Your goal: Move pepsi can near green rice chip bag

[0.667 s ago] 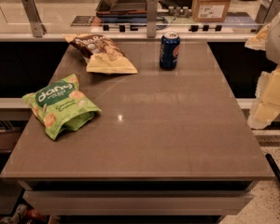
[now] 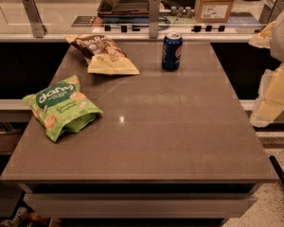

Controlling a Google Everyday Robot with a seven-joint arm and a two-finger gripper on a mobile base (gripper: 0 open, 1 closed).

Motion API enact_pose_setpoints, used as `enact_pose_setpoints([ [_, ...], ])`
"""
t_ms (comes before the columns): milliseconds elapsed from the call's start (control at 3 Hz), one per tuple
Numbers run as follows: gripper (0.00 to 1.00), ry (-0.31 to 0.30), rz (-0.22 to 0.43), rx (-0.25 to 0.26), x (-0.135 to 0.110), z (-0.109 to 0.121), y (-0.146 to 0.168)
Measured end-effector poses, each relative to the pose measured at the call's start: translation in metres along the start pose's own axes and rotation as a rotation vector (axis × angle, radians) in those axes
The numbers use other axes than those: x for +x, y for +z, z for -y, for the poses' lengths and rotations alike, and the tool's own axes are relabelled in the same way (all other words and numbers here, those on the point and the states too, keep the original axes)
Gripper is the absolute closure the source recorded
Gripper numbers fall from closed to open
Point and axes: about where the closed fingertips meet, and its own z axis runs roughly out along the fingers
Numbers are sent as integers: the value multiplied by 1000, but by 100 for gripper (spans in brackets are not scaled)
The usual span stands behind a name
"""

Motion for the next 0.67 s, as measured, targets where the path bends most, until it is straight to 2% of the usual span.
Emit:
enact_pose_setpoints([
  [333, 0, 53, 63, 43, 5, 24, 6],
  [667, 0, 127, 172, 101, 11, 43, 24],
])
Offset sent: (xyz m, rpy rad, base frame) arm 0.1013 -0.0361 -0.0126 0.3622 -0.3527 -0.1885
